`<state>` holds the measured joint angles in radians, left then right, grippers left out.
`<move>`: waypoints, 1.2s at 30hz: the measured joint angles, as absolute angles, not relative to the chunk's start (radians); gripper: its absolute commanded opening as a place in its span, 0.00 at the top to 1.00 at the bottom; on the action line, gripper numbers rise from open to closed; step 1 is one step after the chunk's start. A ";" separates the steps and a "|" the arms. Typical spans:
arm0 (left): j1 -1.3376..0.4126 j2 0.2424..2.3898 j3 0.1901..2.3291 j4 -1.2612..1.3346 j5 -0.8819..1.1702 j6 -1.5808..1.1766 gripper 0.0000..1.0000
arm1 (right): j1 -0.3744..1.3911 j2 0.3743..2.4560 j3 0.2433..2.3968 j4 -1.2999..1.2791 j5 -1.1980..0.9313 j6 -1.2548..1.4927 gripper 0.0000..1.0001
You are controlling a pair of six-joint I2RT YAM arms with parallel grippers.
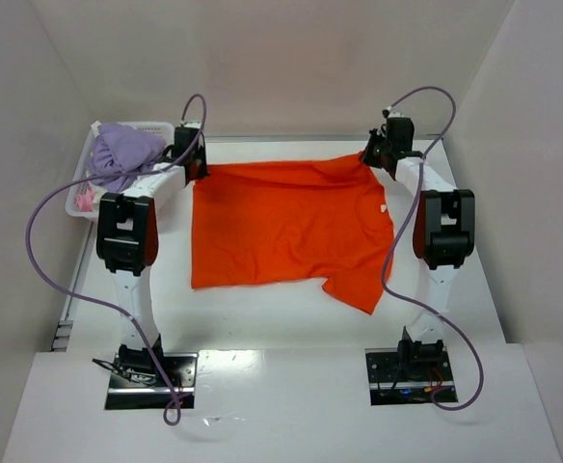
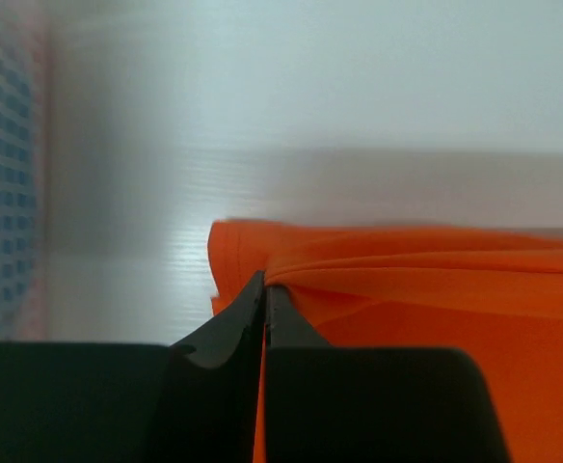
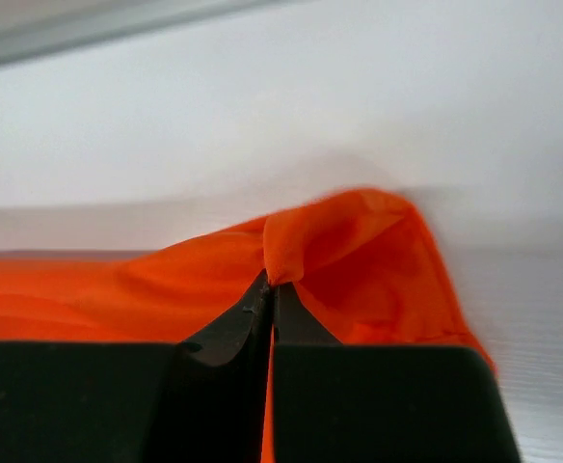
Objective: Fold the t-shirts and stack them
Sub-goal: Fold the flattened tshirt in 1/3 of the way
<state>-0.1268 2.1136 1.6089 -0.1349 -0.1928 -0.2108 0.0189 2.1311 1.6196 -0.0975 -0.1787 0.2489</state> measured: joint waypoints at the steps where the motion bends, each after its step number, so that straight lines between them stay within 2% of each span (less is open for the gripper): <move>1: -0.111 2.113 1.628 -0.139 -0.187 -0.211 1.00 | 0.019 2.111 1.631 -0.102 -0.176 0.249 1.00; 8: -0.035 2.068 1.695 -0.142 -0.127 -0.208 1.00 | 0.022 1.948 1.665 -0.106 -0.182 0.250 1.00; 16: -0.039 2.020 1.694 -0.134 -0.091 -0.149 1.00 | 0.023 1.881 1.655 -0.123 -0.172 0.250 1.00; 26: -0.112 2.018 1.673 -0.126 -0.128 -0.056 1.00 | 0.000 1.827 1.502 -0.140 -0.154 0.266 1.00; 36: -0.186 1.952 1.517 -0.171 -0.197 -0.062 1.00 | -0.018 1.766 1.345 -0.155 -0.148 0.306 1.00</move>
